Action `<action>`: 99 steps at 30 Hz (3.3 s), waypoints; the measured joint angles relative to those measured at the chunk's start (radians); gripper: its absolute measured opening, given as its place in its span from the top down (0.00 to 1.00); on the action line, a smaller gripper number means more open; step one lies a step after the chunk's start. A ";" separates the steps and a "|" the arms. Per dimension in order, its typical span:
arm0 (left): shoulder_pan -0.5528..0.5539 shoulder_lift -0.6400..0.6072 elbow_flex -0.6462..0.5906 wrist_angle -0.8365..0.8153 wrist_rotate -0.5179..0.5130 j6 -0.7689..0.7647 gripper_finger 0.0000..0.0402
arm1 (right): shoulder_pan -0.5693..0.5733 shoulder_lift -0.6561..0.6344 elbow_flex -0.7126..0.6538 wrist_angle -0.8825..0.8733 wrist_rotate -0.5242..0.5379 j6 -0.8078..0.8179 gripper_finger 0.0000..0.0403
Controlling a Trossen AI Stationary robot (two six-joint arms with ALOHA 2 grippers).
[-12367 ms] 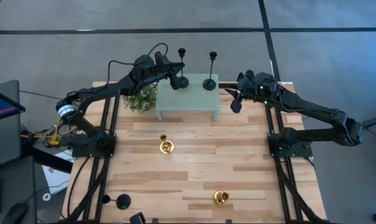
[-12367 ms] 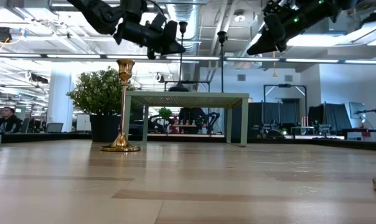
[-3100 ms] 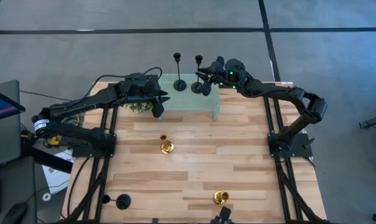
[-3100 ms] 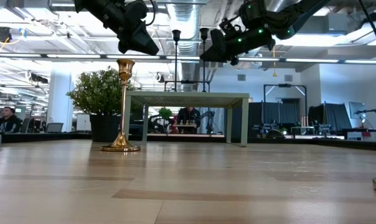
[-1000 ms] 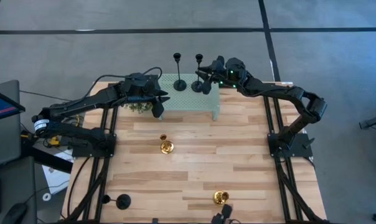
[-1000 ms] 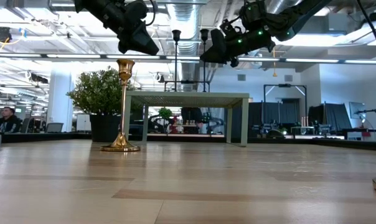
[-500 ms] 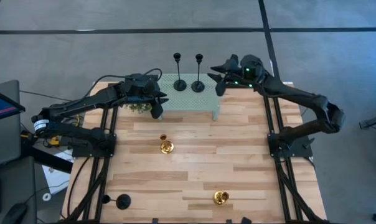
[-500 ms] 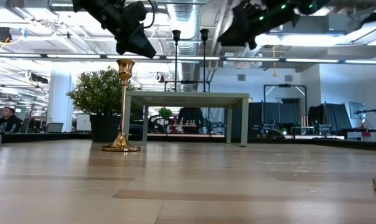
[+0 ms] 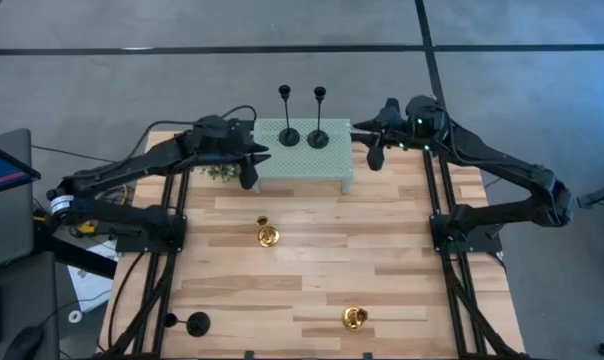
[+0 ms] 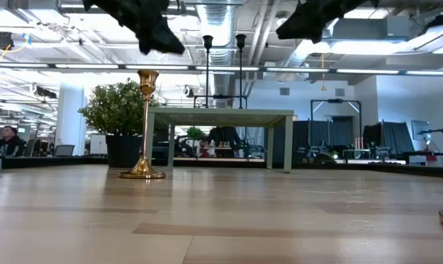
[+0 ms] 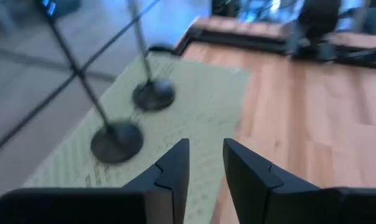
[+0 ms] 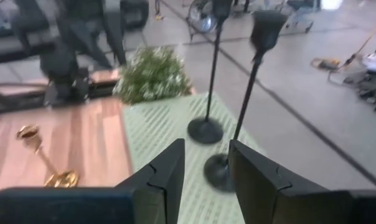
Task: Pick & Place candle stick holders
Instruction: Put the black candle holder on the shelf
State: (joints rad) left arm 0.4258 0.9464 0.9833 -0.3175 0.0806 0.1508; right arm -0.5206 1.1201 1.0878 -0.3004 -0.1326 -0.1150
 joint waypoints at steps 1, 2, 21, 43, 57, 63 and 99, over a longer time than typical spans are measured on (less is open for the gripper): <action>0.000 -0.022 0.000 -0.003 0.030 0.018 0.77 | 0.005 -0.004 0.000 -0.024 0.000 0.000 0.71; 0.000 -0.047 0.000 -0.003 0.062 0.027 0.79 | 0.010 -0.007 0.000 -0.048 0.000 0.000 0.71; -0.002 -0.479 0.000 -0.276 0.291 -0.059 0.97 | 0.168 -0.003 0.000 -0.178 0.001 0.047 0.71; -0.002 -0.600 0.000 -0.398 0.720 -0.183 0.99 | 0.484 0.011 0.000 0.006 0.192 0.229 0.71; -0.018 -0.488 -0.323 0.138 0.581 -0.191 0.99 | 0.533 0.135 -0.001 0.048 0.264 0.236 0.71; -0.138 -0.400 -0.400 0.351 0.397 -0.177 0.99 | 0.526 0.186 -0.001 0.050 0.265 0.186 0.71; -1.531 -0.458 -0.355 0.177 -0.732 -0.219 0.99 | 0.505 0.189 -0.001 0.166 0.264 0.158 0.71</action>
State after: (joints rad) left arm -1.1054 0.4889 0.6285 -0.1401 -0.6512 -0.0680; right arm -0.0158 1.3087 1.0870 -0.1342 0.1314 0.0427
